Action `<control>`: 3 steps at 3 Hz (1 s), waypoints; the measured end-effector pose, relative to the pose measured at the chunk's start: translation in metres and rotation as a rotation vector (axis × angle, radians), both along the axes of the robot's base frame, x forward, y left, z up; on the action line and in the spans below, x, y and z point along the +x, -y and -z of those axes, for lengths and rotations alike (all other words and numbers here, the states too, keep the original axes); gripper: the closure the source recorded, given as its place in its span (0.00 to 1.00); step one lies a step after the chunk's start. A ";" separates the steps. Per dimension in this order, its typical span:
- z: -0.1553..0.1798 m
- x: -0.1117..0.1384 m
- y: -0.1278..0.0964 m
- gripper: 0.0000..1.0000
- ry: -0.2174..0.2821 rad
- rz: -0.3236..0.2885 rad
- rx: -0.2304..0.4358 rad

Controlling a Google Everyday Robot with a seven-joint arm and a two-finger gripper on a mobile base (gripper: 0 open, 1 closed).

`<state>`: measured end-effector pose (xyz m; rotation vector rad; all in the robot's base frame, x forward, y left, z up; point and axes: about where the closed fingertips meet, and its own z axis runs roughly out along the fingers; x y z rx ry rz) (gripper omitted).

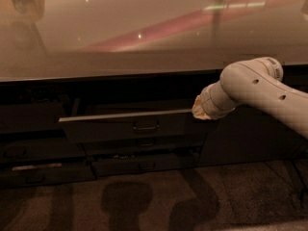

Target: Open top drawer

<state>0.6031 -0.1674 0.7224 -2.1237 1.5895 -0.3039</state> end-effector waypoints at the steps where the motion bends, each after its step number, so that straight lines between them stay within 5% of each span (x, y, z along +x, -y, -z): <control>1: 0.000 0.000 0.000 1.00 0.000 0.000 0.000; 3: 0.002 0.007 0.004 1.00 -0.010 0.021 -0.007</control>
Offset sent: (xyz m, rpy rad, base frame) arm 0.0001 0.0002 0.0002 0.0001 -0.0002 0.0001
